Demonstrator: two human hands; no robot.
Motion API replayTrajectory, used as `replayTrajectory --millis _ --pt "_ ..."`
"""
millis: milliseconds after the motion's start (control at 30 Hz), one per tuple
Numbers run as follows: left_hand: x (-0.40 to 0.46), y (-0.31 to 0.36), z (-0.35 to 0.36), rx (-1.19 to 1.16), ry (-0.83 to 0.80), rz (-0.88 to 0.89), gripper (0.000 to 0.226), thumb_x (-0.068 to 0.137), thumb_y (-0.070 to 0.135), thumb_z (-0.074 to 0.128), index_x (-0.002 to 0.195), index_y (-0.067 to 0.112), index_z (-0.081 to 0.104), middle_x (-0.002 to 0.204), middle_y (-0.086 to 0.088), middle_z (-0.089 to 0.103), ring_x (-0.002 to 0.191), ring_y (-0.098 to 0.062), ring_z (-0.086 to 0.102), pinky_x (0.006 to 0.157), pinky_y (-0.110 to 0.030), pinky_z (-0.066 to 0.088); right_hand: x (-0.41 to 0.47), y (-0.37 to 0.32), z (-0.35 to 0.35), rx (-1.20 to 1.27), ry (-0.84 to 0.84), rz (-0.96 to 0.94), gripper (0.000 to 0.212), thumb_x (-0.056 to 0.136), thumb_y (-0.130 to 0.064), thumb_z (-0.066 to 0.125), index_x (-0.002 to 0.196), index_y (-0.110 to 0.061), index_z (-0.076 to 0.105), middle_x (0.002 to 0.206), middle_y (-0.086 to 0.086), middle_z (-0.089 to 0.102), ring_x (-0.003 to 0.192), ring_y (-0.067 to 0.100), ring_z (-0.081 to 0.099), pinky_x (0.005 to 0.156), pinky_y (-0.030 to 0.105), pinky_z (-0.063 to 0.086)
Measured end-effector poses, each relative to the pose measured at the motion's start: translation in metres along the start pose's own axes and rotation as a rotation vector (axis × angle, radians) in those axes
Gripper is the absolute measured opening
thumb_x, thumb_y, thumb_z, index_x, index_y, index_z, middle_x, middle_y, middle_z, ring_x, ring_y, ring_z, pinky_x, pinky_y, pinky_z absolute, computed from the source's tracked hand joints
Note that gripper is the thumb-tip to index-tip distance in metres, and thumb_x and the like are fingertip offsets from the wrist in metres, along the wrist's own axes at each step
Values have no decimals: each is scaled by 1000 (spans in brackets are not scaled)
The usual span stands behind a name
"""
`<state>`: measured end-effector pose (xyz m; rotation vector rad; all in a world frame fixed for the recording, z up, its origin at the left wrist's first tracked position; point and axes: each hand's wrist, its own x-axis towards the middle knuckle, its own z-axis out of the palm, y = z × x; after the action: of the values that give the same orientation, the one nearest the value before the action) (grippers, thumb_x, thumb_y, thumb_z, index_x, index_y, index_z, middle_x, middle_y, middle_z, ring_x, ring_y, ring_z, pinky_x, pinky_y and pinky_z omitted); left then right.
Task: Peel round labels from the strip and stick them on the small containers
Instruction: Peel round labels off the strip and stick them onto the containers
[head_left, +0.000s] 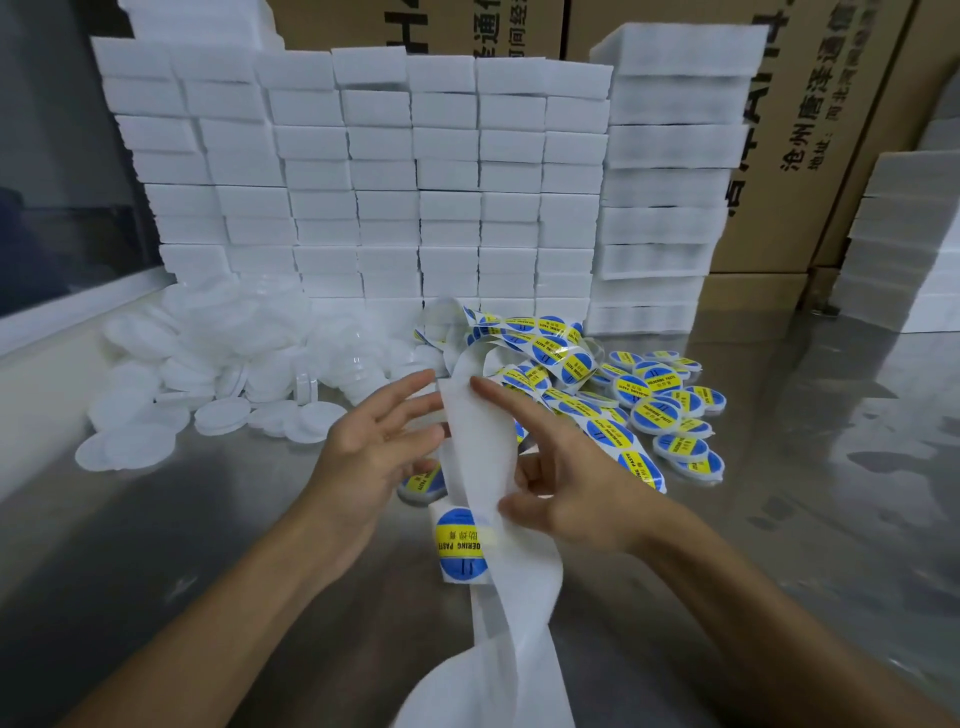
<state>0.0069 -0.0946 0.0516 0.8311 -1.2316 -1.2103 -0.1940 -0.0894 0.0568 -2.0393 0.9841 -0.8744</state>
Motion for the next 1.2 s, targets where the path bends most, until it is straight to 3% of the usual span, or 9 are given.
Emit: replayTrajectory --millis 133,333,433,567,700,833,1000,1100,1200 --pt "-3 -1 9 12 54 25 40 68 15 75 106 15 64 90 -7 75 77 -23 70 70 -32 56 -3 -3 3 -20 -8 -27 108 77 6 73 149 -51 16 155 -2 31 81 17 66 78 40 59" --pt "-11 -1 18 244 -70 58 22 89 -10 56 99 4 68 92 -15 74 84 -23 70 74 -35 58 -1 -8 5 335 33 -62 95 73 -5 75 150 -37 28 139 -25 50 119 15 59 83 31 54" --pt "-15 -2 24 353 -158 119 17 84 -10 55 96 -5 66 91 -28 67 81 -23 61 74 -42 51 1 -10 -3 507 112 -89 84 75 -3 70 147 -32 37 143 -17 51 126 14 55 93 35 51" --pt "-17 2 26 353 -232 135 52 71 0 46 107 31 68 98 -19 71 93 -38 65 80 -51 53 3 -8 -9 723 204 -46 64 75 -5 68 133 -29 56 136 -2 59 128 33 53 106 62 40" --pt "-17 -6 22 727 -245 244 37 72 9 48 106 14 62 90 -24 63 90 -41 53 82 -52 49 4 -10 -9 941 223 -82 55 76 1 62 129 -13 58 135 11 60 130 26 52 94 38 51" --pt "-21 -8 21 1111 -168 481 29 72 12 48 83 39 43 66 3 55 81 -15 44 119 -41 11 4 -16 -12 1089 261 -108 51 73 6 63 121 -9 63 133 12 61 125 24 57 85 30 55" --pt "-20 -5 18 1223 -213 482 41 68 10 48 89 45 48 48 11 36 60 1 47 121 -43 -10 4 -19 -22 1143 363 -127 39 69 7 61 102 -11 72 124 12 67 124 21 59 82 22 52" --pt "-18 -9 14 1225 -157 400 52 68 15 45 115 29 62 48 10 42 57 -4 53 118 -32 -19 6 -20 -24 1084 444 -118 33 64 6 66 86 -16 79 111 9 73 111 19 66 77 22 55" --pt "-15 -12 11 1184 -80 352 49 68 23 48 114 30 64 59 13 55 63 -4 57 115 -28 -22 7 -18 -22 1063 515 -89 34 58 8 67 78 -17 79 98 4 75 102 19 68 79 27 58"
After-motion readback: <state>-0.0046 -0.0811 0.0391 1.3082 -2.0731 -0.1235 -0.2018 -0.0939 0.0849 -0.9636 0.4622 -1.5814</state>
